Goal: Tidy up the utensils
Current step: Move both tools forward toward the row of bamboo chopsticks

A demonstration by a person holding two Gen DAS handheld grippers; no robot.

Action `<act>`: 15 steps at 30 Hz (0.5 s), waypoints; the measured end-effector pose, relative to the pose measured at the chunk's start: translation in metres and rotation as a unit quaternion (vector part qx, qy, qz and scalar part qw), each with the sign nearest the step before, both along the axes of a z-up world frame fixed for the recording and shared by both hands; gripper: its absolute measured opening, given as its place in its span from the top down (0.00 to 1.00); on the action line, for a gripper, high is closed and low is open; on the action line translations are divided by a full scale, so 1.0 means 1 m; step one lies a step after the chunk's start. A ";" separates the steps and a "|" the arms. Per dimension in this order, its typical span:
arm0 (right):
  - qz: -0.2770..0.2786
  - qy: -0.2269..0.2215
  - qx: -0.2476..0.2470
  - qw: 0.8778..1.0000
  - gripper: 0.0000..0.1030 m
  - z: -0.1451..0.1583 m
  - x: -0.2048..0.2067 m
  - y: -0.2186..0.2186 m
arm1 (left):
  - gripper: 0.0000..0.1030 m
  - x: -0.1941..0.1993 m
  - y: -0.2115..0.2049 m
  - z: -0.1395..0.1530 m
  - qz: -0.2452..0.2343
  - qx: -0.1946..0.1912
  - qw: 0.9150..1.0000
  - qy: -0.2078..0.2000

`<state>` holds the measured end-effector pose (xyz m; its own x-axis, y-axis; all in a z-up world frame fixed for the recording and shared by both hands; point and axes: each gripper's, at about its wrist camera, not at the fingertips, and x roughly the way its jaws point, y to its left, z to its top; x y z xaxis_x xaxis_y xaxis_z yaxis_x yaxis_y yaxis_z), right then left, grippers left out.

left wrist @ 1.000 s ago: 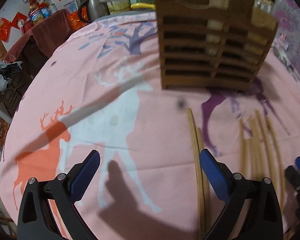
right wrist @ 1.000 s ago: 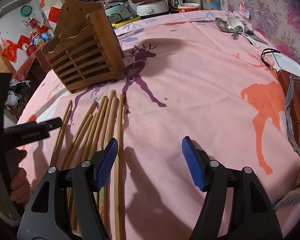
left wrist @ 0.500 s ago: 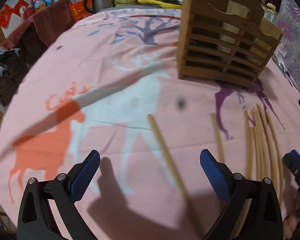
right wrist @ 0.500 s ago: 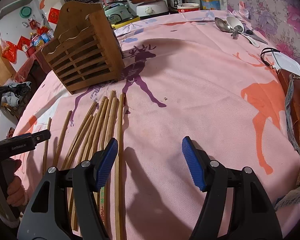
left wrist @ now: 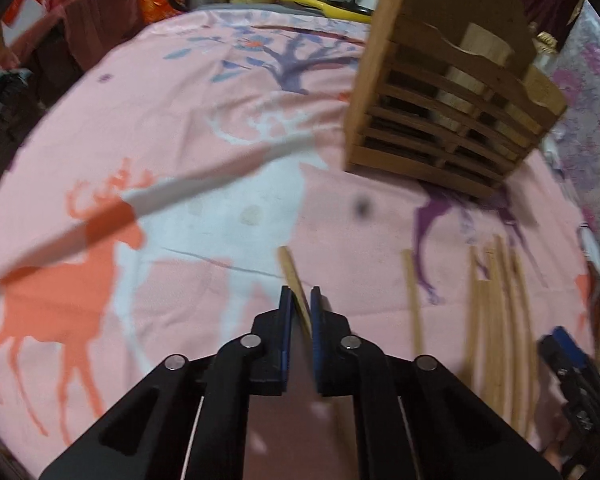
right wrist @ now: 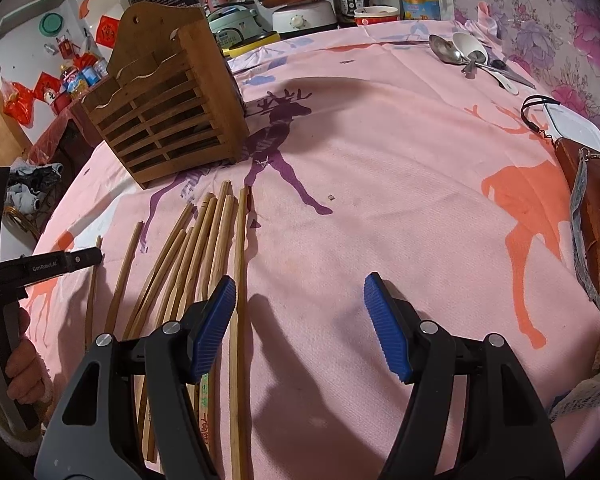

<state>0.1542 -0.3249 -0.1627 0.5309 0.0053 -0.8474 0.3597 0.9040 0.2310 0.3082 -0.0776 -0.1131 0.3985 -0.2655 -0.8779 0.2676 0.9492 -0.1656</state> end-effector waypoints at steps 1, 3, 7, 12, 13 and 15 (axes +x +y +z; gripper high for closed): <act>0.000 -0.002 0.003 1.000 0.36 0.000 0.000 0.000 | 0.93 -0.003 -0.002 0.000 -0.007 -0.010 1.000 0.000; 0.001 -0.008 0.012 1.000 0.37 0.001 -0.001 -0.002 | 0.93 -0.013 -0.008 -0.002 -0.032 -0.020 0.999 -0.003; 0.015 -0.015 0.038 0.999 0.48 0.000 0.001 -0.004 | 0.93 -0.027 -0.019 -0.003 -0.071 -0.005 0.997 -0.022; 0.044 -0.012 0.047 0.998 0.69 0.005 0.027 -0.001 | 0.92 -0.015 -0.009 -0.005 -0.057 -0.030 0.998 -0.005; 0.050 -0.013 0.041 0.998 0.69 0.007 0.033 0.001 | 0.92 -0.014 -0.007 -0.005 -0.055 -0.034 0.998 -0.004; 0.065 -0.013 0.032 0.997 0.69 0.009 0.046 0.006 | 0.92 -0.012 -0.006 -0.006 -0.054 -0.039 0.998 0.000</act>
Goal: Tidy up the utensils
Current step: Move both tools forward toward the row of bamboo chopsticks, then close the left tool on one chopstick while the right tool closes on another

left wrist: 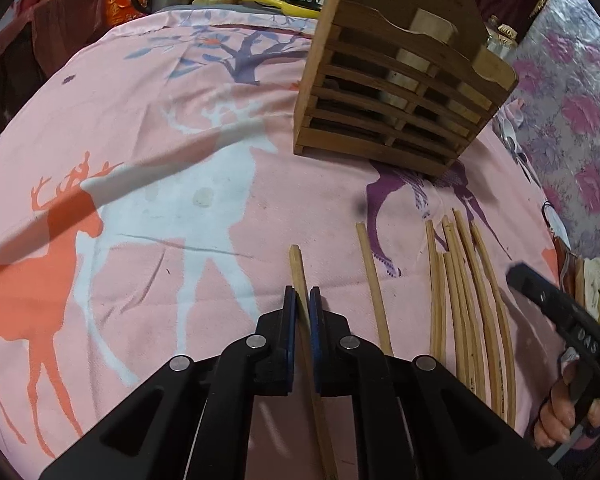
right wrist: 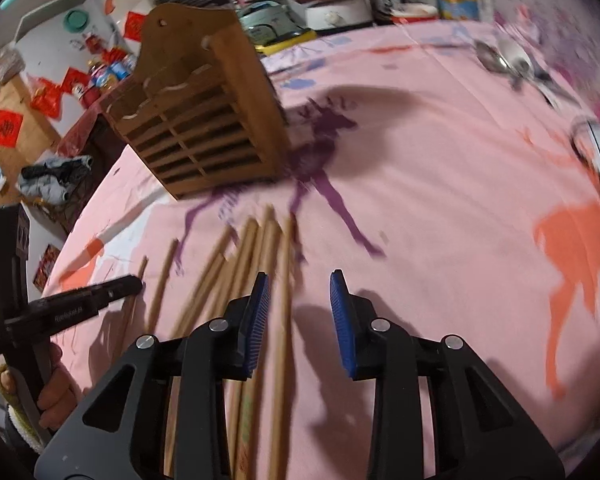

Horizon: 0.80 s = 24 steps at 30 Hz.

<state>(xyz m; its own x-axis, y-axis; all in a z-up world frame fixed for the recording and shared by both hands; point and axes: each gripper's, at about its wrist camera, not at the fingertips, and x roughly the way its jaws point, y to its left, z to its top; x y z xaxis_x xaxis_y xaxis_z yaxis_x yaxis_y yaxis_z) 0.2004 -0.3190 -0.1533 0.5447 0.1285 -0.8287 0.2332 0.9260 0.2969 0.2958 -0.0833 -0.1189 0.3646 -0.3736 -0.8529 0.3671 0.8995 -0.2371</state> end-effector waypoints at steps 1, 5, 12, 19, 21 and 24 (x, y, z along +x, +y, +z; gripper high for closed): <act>0.005 0.002 -0.003 1.000 0.69 -0.001 0.007 0.002 | 0.92 0.003 0.000 -0.002 0.000 0.000 1.000 0.000; 0.004 0.004 0.003 1.000 0.69 -0.008 0.010 0.003 | 0.92 0.003 0.001 -0.002 -0.003 -0.004 1.000 -0.001; 0.001 0.013 0.021 1.000 0.69 -0.015 0.002 0.000 | 0.89 0.001 0.001 -0.001 0.000 -0.004 1.000 -0.002; 0.005 0.000 0.017 1.000 0.68 0.003 -0.036 0.013 | 0.51 -0.051 0.015 0.004 0.001 0.011 1.000 -0.022; 0.002 -0.002 0.012 1.000 0.68 0.006 -0.059 0.018 | 0.51 -0.074 0.023 0.002 0.000 0.013 1.000 -0.025; -0.009 -0.002 0.030 1.000 0.68 0.007 -0.092 0.020 | 0.51 -0.106 0.032 0.002 0.001 0.025 0.999 -0.041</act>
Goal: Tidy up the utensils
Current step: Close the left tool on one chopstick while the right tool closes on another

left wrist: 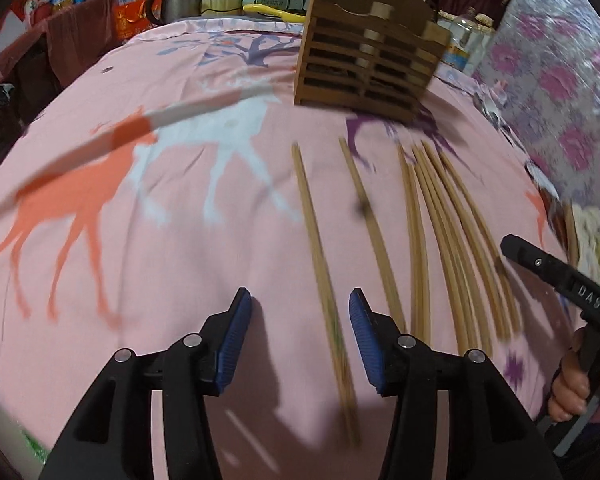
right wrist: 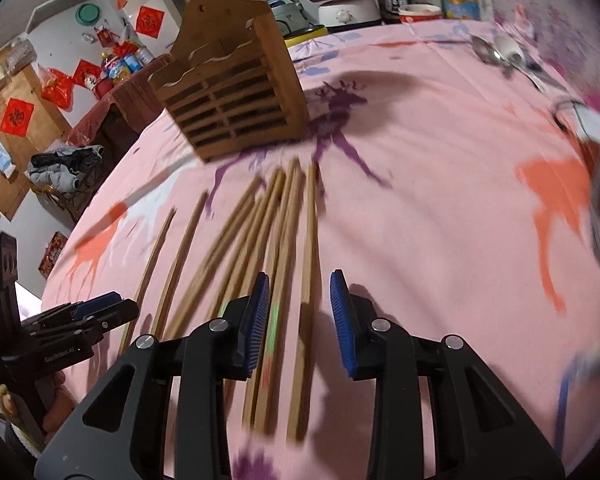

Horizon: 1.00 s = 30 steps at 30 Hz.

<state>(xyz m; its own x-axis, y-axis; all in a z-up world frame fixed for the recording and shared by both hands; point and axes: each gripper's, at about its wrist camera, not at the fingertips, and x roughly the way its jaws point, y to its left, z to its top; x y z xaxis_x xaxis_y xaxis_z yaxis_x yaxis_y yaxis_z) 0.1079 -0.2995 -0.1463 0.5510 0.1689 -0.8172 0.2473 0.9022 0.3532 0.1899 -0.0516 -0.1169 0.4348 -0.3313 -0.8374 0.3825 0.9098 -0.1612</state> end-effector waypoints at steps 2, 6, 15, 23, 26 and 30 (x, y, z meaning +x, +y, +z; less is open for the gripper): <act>-0.004 -0.001 0.000 1.000 0.68 0.000 -0.018 0.003 | 0.51 -0.024 0.005 -0.001 -0.002 0.007 1.000 -0.013; 0.002 -0.008 -0.043 0.999 0.69 0.002 -0.050 0.019 | 0.51 -0.056 0.005 -0.004 -0.003 0.031 0.998 -0.053; 0.029 -0.028 -0.119 0.992 0.73 -0.002 -0.061 0.045 | 0.52 -0.074 -0.001 -0.007 0.001 0.047 0.994 -0.094; 0.030 -0.050 -0.144 0.988 0.75 -0.004 -0.067 0.050 | 0.68 -0.083 0.001 -0.008 -0.009 0.038 0.993 -0.114; 0.025 -0.053 -0.145 0.988 0.79 -0.005 -0.069 0.048 | 0.86 -0.088 -0.002 -0.008 -0.028 0.030 0.993 -0.113; 0.019 -0.054 -0.136 0.989 0.87 -0.005 -0.071 0.046 | 0.93 -0.090 -0.001 -0.008 -0.030 0.020 0.993 -0.108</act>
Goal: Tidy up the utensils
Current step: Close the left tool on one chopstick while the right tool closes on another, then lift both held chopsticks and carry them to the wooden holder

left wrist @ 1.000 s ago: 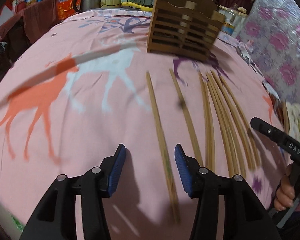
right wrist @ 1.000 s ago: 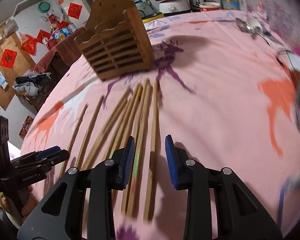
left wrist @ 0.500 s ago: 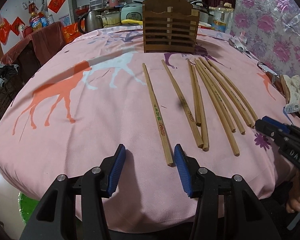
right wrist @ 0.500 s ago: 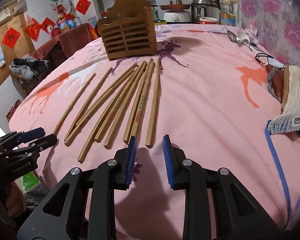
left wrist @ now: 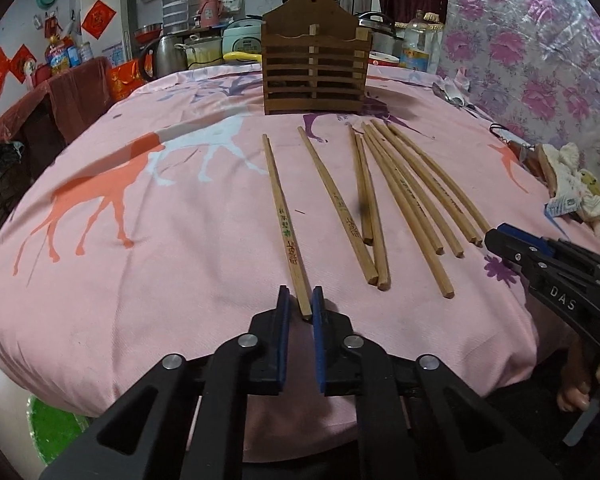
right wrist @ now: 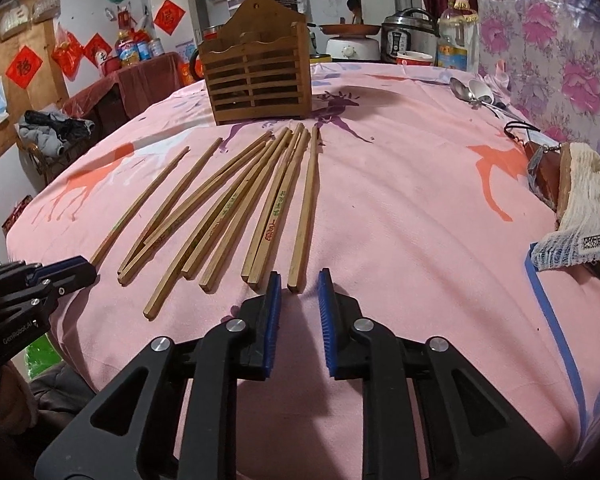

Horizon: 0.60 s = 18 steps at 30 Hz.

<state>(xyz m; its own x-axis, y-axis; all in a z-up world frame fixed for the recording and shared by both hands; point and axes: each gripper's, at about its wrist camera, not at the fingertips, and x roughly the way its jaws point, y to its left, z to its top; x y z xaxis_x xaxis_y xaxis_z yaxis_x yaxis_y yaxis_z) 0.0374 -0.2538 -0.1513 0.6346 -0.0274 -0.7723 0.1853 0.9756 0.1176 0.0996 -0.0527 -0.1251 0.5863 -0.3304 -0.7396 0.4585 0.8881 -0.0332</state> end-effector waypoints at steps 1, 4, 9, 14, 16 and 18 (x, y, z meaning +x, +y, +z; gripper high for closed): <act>0.000 -0.001 0.001 1.000 0.89 0.000 -0.001 0.000 | 0.93 0.000 0.001 0.001 0.002 -0.003 1.000 0.002; 0.001 -0.004 0.010 1.000 0.94 0.001 -0.002 -0.003 | 0.94 -0.001 0.004 0.005 0.012 0.000 1.000 -0.005; -0.009 -0.029 0.014 0.999 0.94 0.018 -0.005 -0.010 | 0.95 0.002 0.012 0.027 0.022 -0.015 1.000 -0.012; -0.017 -0.079 0.003 0.997 0.94 0.057 -0.012 -0.018 | 0.95 -0.002 0.012 0.072 0.027 -0.024 0.997 -0.061; -0.019 -0.101 -0.001 0.995 0.94 0.075 -0.012 -0.021 | 0.95 -0.003 0.010 0.089 0.025 -0.028 0.996 -0.077; -0.019 -0.122 0.000 0.992 0.94 0.095 -0.010 -0.026 | 0.95 -0.001 0.008 0.109 0.023 -0.037 0.995 -0.091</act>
